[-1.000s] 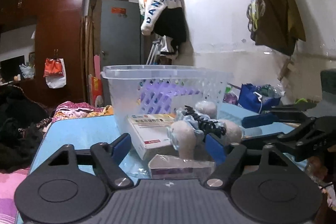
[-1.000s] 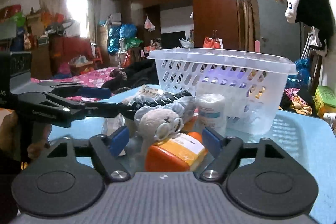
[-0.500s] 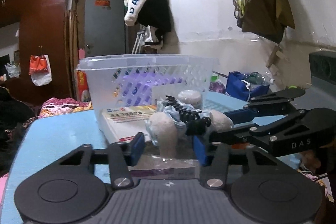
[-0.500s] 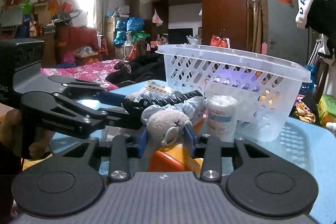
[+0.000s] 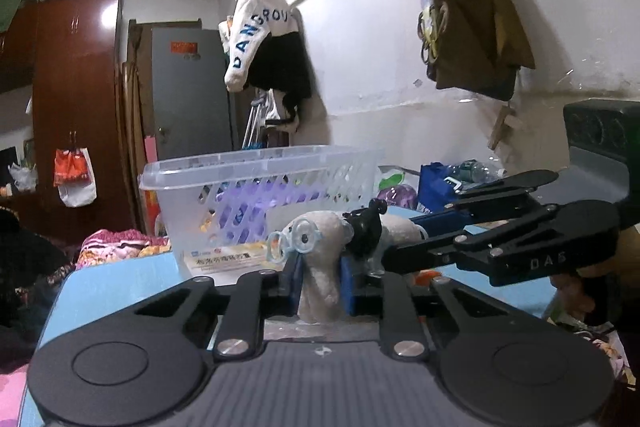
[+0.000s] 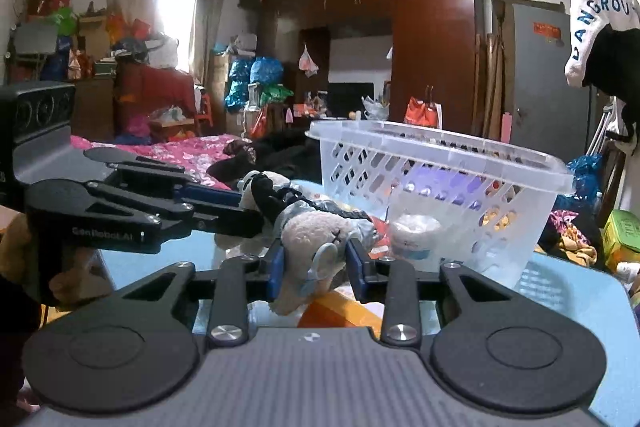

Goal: Organize objects
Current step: 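Close both grippers on opposite sides of the white plush toy, then carry the plush toy with both grippers into the basket and open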

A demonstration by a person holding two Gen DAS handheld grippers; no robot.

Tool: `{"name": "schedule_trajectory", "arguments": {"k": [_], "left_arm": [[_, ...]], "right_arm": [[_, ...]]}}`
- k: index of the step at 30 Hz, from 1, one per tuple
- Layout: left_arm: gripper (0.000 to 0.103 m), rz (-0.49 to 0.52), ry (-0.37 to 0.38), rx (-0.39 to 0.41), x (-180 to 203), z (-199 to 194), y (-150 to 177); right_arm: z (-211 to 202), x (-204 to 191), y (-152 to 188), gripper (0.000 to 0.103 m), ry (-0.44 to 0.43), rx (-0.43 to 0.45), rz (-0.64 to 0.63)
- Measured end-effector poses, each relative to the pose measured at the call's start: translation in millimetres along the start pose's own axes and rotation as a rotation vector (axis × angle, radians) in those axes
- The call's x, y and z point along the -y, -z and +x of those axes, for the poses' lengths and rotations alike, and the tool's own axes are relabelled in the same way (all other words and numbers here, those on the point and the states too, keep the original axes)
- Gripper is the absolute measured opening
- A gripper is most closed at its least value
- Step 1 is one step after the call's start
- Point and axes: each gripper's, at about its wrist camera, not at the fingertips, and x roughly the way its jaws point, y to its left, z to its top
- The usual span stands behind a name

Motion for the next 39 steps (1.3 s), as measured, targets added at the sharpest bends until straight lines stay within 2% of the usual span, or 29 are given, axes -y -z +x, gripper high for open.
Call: {"name": "schedule_trajectory", "arguments": {"k": [10, 16, 21, 25, 29, 35, 39], "left_arm": [[0.023, 0.040, -0.009, 0.071, 16.1, -11.0, -22.6], [0.023, 0.086, -0.043, 0.141, 21.1, -14.6, -63.6], [0.023, 0.106, -0.089, 0.170, 12.4, -3.0, -109.4], [0.023, 0.108, -0.115, 0.165, -0.6, 16.0, -137.0], [0.023, 0.074, -0.135, 0.114, -26.0, 50.8, -150.0], [0.023, -0.010, -0.151, 0.021, -66.3, 98.2, -136.2], [0.023, -0.024, -0.175, -0.013, -77.1, 113.2, -124.7]], "right_arm": [[-13.2, 5.0, -24.7, 0.035, 0.020, 0.062, -0.038], [-18.0, 12.5, -63.4, 0.035, 0.036, 0.126, -0.067], [-1.6, 25.8, -99.0, 0.035, 0.044, 0.156, -0.095], [21.5, 40.3, -115.8, 0.035, 0.052, 0.173, -0.114], [54.8, 57.1, -122.6, 0.035, 0.059, 0.131, -0.105], [112.4, 70.2, -112.0, 0.035, 0.073, 0.035, -0.097], [127.2, 69.2, -102.9, 0.035, 0.082, -0.009, -0.101]]}}
